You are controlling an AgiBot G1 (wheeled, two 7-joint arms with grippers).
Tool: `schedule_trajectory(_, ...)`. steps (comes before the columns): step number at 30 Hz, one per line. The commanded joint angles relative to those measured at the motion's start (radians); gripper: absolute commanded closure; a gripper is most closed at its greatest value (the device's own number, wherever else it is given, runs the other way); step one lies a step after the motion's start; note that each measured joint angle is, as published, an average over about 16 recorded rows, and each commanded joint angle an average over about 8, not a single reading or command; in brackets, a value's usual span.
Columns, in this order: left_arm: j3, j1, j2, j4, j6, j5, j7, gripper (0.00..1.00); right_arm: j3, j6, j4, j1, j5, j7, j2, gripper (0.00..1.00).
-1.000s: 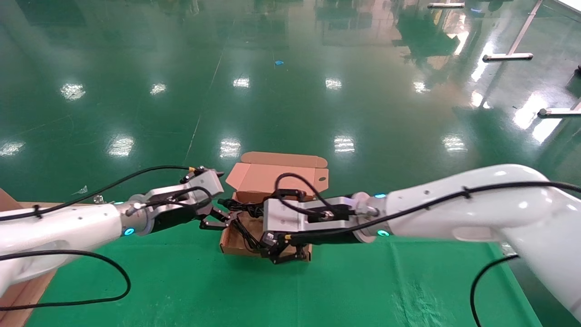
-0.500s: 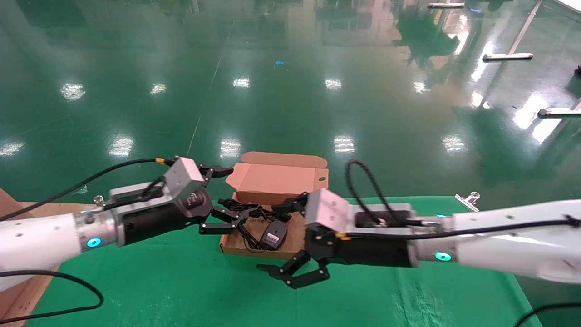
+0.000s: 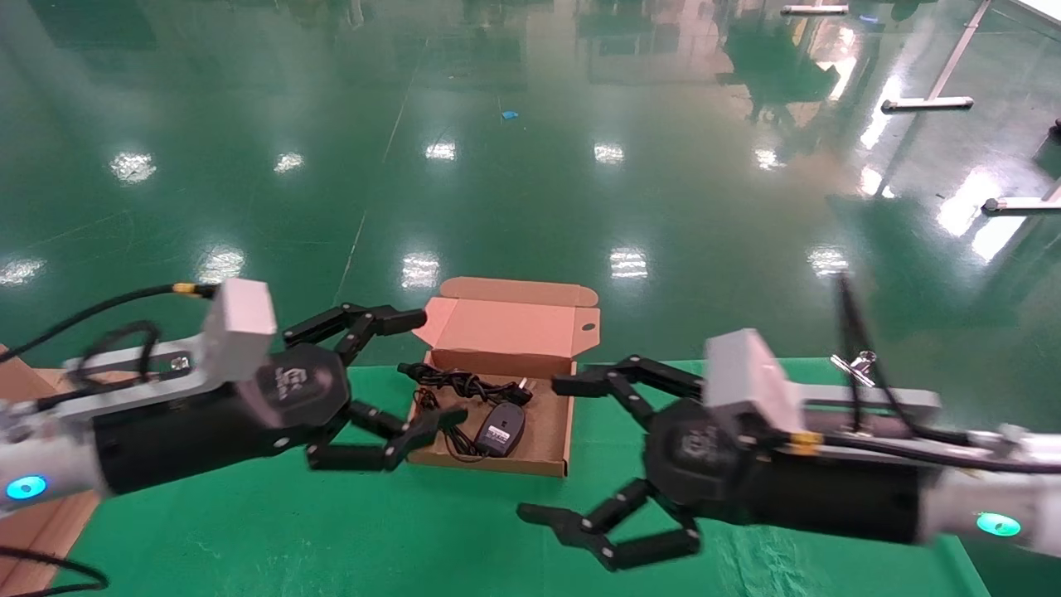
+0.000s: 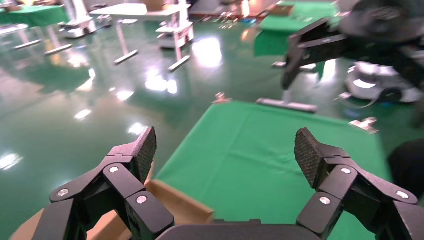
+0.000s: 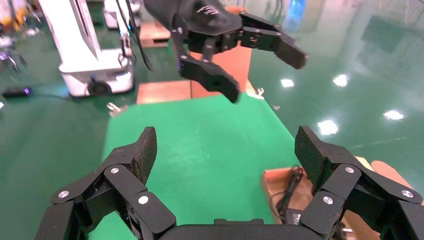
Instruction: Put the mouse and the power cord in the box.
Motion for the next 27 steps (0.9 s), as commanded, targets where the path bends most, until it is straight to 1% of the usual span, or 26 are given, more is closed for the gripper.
schedule_trajectory(1,-0.023,0.018,-0.022,-0.038,0.032,-0.018,-0.029,0.00,0.034,-0.025,0.021,-0.023,0.021,0.017,0.026,0.00)
schedule_trajectory(11,-0.134,0.106,-0.132,-0.227,0.192,-0.107,-0.173,0.00,0.202,-0.145,0.126,-0.137,0.125,0.101,0.151,0.00)
schedule_trajectory(17,-0.182,0.142,-0.179,-0.309,0.262,-0.145,-0.230,0.00,0.281,-0.202,0.175,-0.189,0.173,0.137,0.210,0.00)
schedule_trajectory(21,-0.193,0.150,-0.189,-0.329,0.278,-0.154,-0.238,0.00,0.302,-0.217,0.188,-0.204,0.188,0.145,0.226,0.00)
schedule_trajectory(27,-0.189,0.148,-0.185,-0.320,0.271,-0.153,-0.234,0.00,0.295,-0.212,0.184,-0.200,0.184,0.141,0.220,0.00)
